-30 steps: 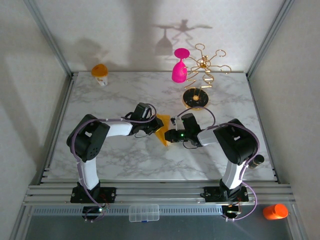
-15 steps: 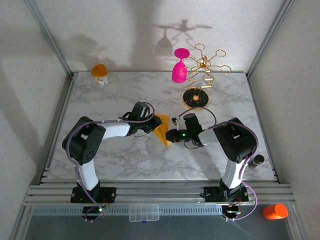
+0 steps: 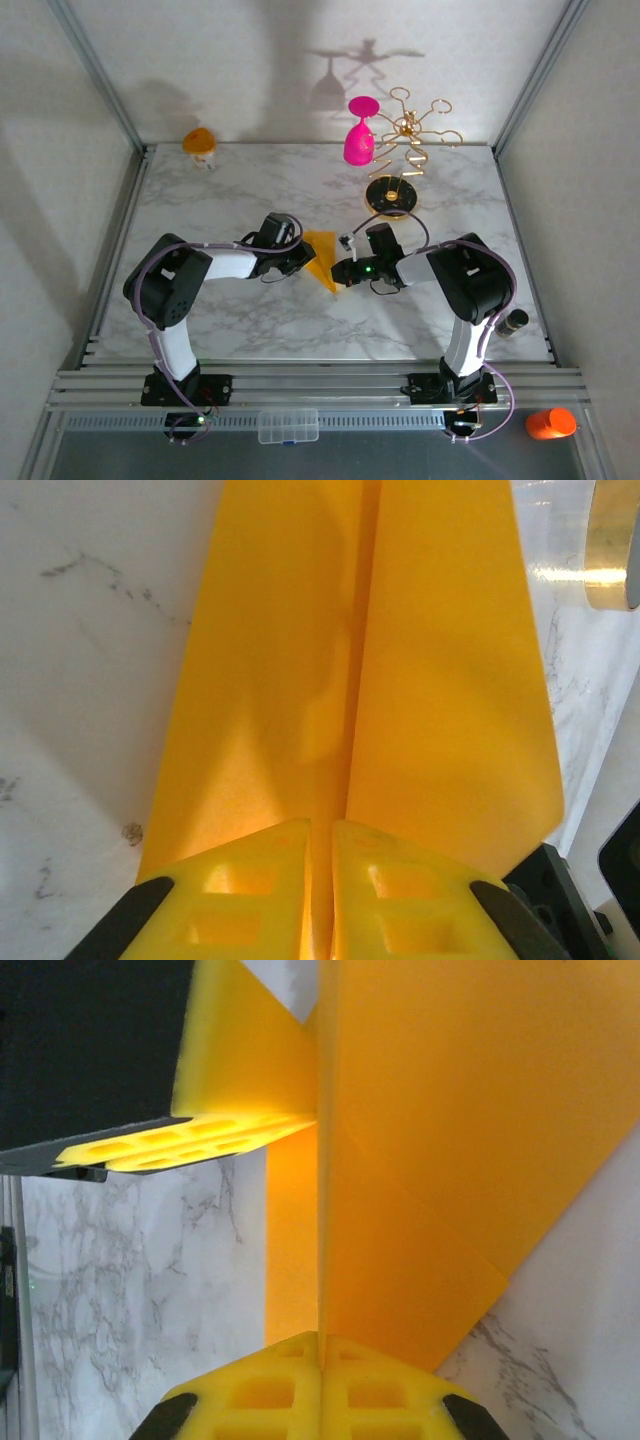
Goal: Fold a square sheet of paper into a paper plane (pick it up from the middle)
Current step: Fourth fold the wing at the center of the table.
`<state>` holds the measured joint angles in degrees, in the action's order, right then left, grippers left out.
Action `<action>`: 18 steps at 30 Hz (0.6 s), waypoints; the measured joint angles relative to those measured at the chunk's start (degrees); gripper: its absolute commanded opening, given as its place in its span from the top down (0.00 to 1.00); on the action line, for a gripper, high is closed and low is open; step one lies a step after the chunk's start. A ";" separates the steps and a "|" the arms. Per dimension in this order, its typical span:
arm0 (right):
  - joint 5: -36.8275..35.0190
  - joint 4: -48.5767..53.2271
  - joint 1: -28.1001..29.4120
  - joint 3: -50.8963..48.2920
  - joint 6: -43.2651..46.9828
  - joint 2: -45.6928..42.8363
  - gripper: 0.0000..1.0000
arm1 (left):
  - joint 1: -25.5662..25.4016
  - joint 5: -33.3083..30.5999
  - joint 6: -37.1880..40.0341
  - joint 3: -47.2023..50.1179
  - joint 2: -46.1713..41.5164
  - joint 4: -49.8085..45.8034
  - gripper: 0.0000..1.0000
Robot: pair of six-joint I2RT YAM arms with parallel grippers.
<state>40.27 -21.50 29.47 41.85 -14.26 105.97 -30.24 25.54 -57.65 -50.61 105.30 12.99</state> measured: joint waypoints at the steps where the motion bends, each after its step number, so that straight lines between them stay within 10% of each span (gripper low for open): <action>1: 0.13 0.55 -0.04 0.24 0.31 0.02 0.92 | -0.04 -0.02 0.02 -0.07 0.00 -0.17 0.85; 18: -1.64 2.54 -0.09 0.92 -6.03 -1.07 0.83 | -0.31 -1.22 -2.86 -0.28 0.61 -3.82 0.86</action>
<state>38.63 -18.96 29.39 42.76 -20.29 104.90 -30.55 24.32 -60.51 -50.89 105.91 9.17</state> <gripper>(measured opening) 0.170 0.135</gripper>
